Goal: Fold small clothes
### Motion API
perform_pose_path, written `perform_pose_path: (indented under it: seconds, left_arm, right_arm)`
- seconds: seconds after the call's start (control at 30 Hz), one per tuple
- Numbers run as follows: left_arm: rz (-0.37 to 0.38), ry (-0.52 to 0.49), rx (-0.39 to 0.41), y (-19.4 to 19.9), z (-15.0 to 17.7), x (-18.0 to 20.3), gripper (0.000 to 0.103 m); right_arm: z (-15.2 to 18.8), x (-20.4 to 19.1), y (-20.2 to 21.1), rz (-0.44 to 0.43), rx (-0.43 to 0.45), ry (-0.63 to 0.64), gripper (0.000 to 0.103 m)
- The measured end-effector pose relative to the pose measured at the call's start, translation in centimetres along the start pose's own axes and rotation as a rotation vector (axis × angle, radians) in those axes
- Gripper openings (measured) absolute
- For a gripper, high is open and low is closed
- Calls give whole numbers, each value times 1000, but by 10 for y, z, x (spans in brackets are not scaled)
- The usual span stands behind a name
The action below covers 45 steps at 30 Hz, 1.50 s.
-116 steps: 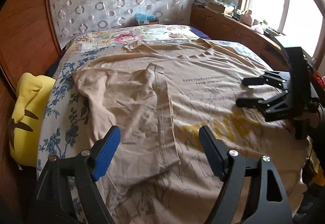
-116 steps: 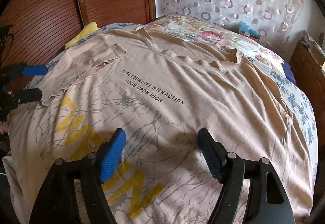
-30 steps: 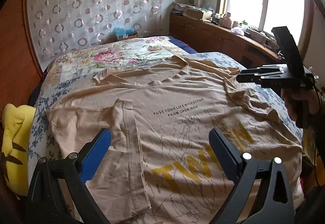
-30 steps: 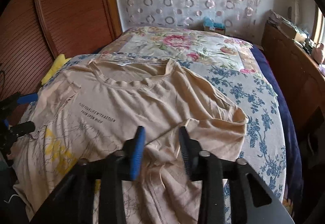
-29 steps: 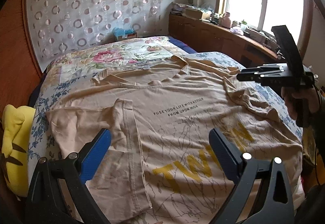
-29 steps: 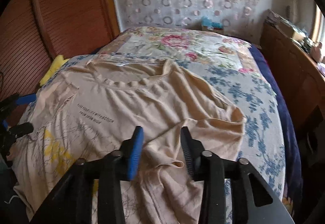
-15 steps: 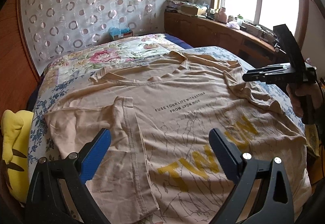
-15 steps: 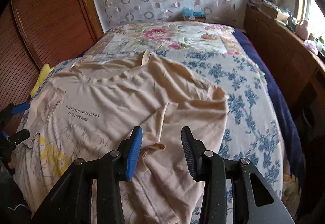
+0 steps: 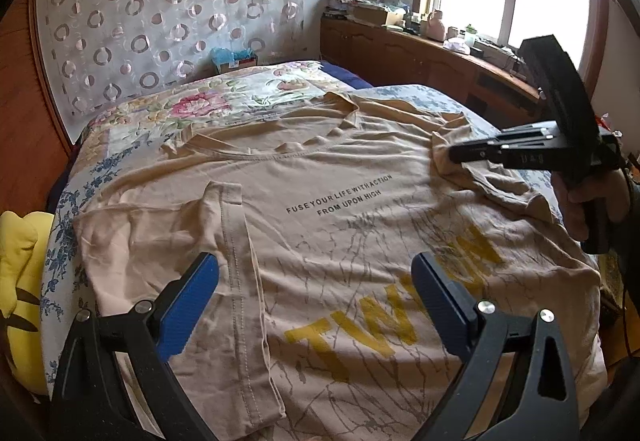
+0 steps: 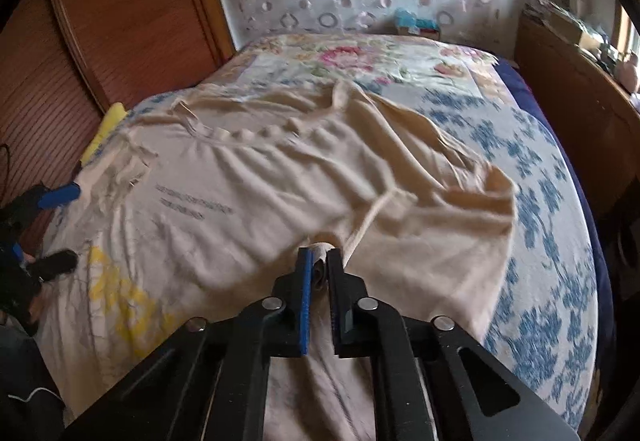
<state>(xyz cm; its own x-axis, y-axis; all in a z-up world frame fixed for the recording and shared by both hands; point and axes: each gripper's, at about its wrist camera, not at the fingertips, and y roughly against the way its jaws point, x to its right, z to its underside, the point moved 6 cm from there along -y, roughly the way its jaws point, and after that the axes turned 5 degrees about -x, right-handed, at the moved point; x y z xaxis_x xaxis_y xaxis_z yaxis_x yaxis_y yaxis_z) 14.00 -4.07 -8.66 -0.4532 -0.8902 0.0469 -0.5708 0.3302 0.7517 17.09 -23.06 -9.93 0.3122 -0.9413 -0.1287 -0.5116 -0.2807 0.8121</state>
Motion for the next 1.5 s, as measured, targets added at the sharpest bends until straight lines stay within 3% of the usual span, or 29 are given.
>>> perform_pose_path:
  seconds: [0.3,0.37,0.43,0.6,0.93,1.27,1.5]
  left_arm:
    - [-9,28,8,5,0,2,98]
    - [-9,37,16,7,0,3,98]
    - [-6,47,24,9,0,4,98]
    - [-15,57,25,9,1,6,98]
    - [-17,63,16,8,5,10,98]
    - [-14,52,-2,4,10,19,98]
    - [-16,54,-3,4,11,20,98]
  right_arm:
    - [-16,-22,-3,-87,52,54,7]
    - [-16,-20,-3,-79,48,50,20]
    - [-14,-13,-1,-77,54,42,42]
    - [4,12,10,-19,42,20,43]
    - [74,39,39,77,-20,-18,43]
    - [111,21,69,31,-36,-22,43]
    - [110,25,66,2,-43,-48,43]
